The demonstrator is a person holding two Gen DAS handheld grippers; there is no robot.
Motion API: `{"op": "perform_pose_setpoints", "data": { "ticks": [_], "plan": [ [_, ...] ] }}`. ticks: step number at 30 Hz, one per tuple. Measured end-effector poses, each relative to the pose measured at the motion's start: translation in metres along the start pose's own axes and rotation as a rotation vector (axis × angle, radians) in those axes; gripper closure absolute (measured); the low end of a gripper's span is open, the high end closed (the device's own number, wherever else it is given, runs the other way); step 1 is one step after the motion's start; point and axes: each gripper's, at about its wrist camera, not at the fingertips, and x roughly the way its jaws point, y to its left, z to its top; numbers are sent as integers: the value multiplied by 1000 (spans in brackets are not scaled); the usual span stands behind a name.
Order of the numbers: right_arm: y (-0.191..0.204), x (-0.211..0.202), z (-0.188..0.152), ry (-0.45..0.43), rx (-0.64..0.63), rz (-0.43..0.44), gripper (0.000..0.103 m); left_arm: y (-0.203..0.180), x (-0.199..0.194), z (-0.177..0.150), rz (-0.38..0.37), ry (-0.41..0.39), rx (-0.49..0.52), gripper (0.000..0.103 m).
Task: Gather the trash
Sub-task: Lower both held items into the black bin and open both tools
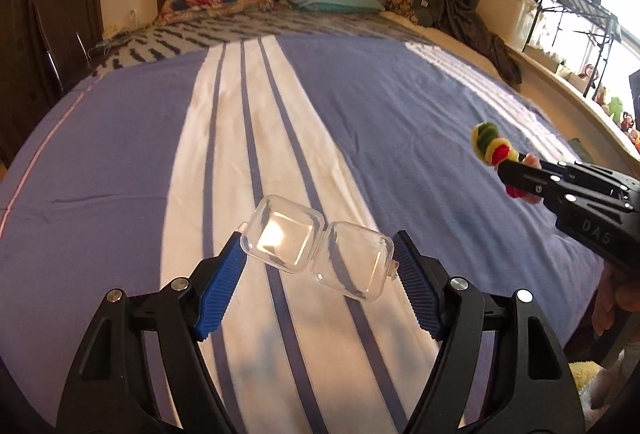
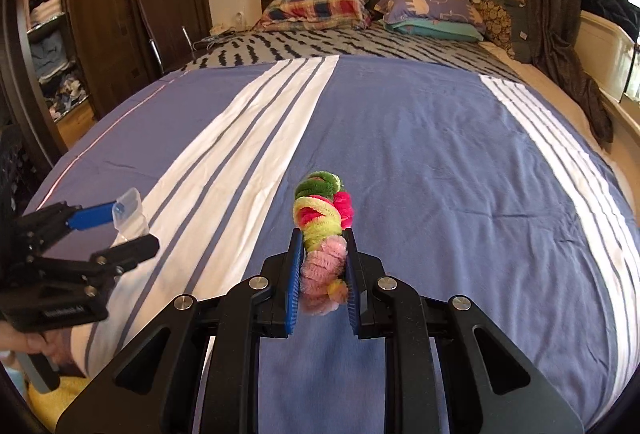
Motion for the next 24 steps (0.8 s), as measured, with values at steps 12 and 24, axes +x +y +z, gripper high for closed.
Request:
{"op": "perform_pose_setpoints", "data": {
  "ticks": [12, 24],
  "plan": [
    [15, -125, -33, -133, -26, -2, 83, -44, -128, -27, -38, -151, 39, 32],
    [43, -186, -100, -169, -60, 33, 83, -62, -179, -104, -76, -178, 28, 32]
  ]
}}
